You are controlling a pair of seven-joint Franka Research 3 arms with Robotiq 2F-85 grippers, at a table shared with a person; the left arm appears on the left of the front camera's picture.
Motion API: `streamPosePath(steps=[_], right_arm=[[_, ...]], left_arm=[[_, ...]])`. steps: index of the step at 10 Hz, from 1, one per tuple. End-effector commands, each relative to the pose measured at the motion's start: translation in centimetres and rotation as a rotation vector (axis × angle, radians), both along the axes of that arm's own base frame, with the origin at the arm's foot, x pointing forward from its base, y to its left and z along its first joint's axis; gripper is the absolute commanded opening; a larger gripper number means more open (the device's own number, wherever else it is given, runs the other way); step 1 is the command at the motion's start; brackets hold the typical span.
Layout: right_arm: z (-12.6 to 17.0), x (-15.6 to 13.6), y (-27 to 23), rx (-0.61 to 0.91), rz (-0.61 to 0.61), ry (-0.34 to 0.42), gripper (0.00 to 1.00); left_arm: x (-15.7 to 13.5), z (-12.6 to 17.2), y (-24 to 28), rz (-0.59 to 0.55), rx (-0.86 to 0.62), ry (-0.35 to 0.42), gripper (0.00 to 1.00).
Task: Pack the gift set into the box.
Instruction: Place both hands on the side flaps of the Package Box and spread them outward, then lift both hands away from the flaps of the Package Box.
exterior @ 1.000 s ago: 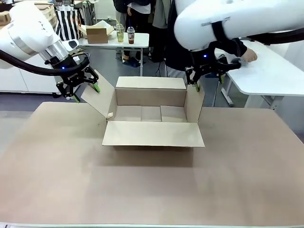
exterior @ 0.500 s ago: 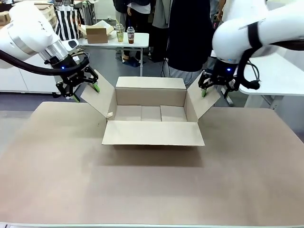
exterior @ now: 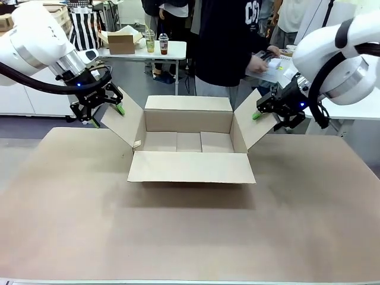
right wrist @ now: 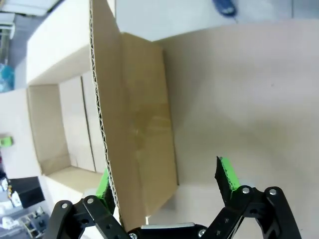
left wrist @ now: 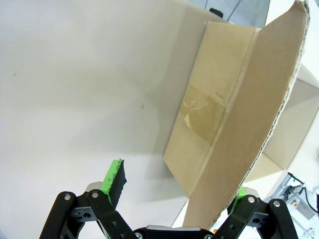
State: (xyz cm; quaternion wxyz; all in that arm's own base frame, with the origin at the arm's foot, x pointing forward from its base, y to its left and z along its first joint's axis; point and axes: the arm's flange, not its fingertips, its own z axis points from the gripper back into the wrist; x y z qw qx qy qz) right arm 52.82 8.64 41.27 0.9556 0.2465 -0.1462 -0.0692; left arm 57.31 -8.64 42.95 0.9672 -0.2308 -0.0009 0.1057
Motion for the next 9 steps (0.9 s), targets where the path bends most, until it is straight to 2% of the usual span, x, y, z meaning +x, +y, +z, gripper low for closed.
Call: streamPosePath(steps=[1,9], right_arm=[[0.84,0.59,0.58,-0.092,-0.010,0.038,1.00],[0.84,0.59,0.58,-0.092,-0.010,0.038,1.00]], left_arm=[[-0.19,0.25,0.17,0.002,0.010,-0.002,1.00],[-0.19,0.25,0.17,0.002,0.010,-0.002,1.00]])
